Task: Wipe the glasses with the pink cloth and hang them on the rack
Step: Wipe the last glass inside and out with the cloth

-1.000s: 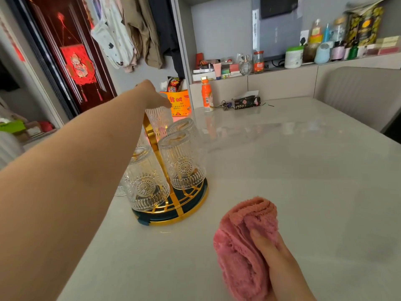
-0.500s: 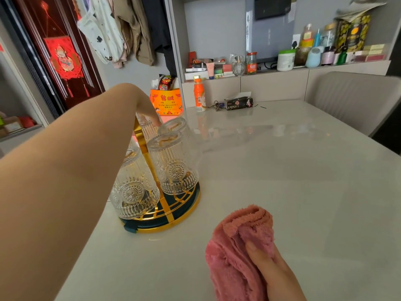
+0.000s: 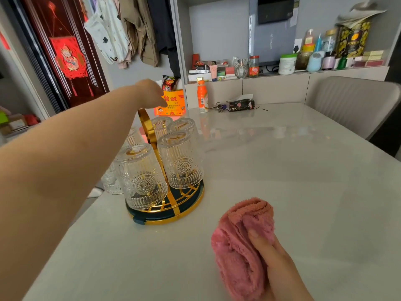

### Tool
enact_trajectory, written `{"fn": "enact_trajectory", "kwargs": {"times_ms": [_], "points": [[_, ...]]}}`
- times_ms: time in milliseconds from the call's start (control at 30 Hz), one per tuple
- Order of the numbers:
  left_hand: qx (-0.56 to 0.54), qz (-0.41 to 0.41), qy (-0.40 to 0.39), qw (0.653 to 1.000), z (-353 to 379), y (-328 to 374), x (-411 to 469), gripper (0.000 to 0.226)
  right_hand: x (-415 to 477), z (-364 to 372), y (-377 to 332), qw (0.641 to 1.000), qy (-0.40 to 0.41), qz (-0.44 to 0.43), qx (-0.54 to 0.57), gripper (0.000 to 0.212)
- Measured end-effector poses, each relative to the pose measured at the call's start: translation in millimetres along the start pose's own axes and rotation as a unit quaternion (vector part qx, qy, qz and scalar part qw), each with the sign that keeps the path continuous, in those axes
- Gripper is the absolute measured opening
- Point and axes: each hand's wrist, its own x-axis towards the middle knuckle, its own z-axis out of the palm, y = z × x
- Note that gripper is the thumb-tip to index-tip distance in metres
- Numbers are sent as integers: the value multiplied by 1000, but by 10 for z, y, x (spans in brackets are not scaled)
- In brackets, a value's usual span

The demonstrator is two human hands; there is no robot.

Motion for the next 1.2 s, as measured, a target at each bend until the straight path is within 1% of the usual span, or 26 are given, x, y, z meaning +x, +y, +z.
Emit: {"fn": "enact_trajectory", "kwargs": {"times_ms": [33, 67, 100, 133, 200, 233, 300, 367, 433, 500, 533, 567, 633, 700, 733, 767, 800, 867, 900, 967, 1000, 1067, 1133, 1200], "points": [[-60, 13, 49, 997, -82, 43, -154, 44, -23, 21, -4, 1000, -6, 3, 9, 106], [-133, 19, 94, 986, -138, 80, -340, 40, -22, 26, -1, 1000, -5, 3, 7, 113], [-203, 31, 122, 971, -200, 121, -550, 34, -51, 43, -13, 1000, -3, -2, -1, 111], [-261, 47, 134, 955, -242, 147, -768, 28, -66, 47, -24, 1000, -10, -8, -10, 99], [-326, 88, 99, 936, -201, 199, -1207, 14, -93, 52, -60, 999, -29, -16, -33, 60], [-346, 106, 68, 930, -163, 189, -1481, 9, -134, 89, -84, 998, -40, -18, -43, 49], [-392, 100, -8, 915, 45, 165, -1986, 12, -214, 130, -114, 997, -45, -31, -53, 39], [-437, 67, -64, 895, 305, 143, -2418, 15, -333, 172, -135, 996, -37, -47, -72, 34], [-484, 19, -112, 867, 578, 128, -2734, 15, -448, 197, -149, 994, -34, -60, -82, 30], [-517, -26, -155, 841, 770, 147, -2959, 9, -588, 221, -173, 992, -48, -61, -101, 35], [-534, -36, -177, 826, 827, 174, -3055, 7, -675, 233, -176, 990, -60, -58, -112, 38], [-553, -34, -194, 809, 871, 199, -3143, 9, -790, 248, -166, 989, -73, -55, -117, 40], [-609, -36, -199, 767, 926, 274, -3276, 17, -1002, 264, -132, 985, -98, -47, -135, 46], [-661, -44, -190, 725, 902, 346, -3394, 15, -1221, 241, -112, 982, -95, -52, -158, 53], [-678, -48, -180, 711, 891, 368, -3426, 13, -1286, 226, -102, 982, -85, -55, -162, 52], [-684, -48, -170, 708, 881, 420, -3489, 12, -1396, 184, -105, 981, -62, -63, -171, 47], [-684, -51, -152, 711, 877, 447, -3515, 11, -1461, 162, -114, 978, -39, -73, -192, 37], [-673, -50, -117, 729, 868, 516, -3577, 12, -1568, 121, -136, 955, 32, -123, -269, 18], [-660, -47, -104, 743, 853, 565, -3631, 12, -1638, 88, -133, 937, 68, -156, -305, 14], [-636, -31, -76, 767, 834, 632, -3700, 12, -1734, 74, -118, 914, 112, -222, -322, 16], [-629, -18, -64, 774, 820, 654, -3718, 13, -1773, 88, -109, 910, 122, -246, -311, 15], [-622, 10, -49, 781, 777, 706, -3760, 12, -1852, 91, -86, 909, 119, -268, -296, 13], [-620, 43, -71, 780, 743, 744, -3797, 13, -1902, 75, -83, 915, 101, -268, -285, 16], [-610, 98, -115, 778, 759, 761, -3836, 25, -1915, 39, -102, 920, 88, -270, -270, 23]]}}
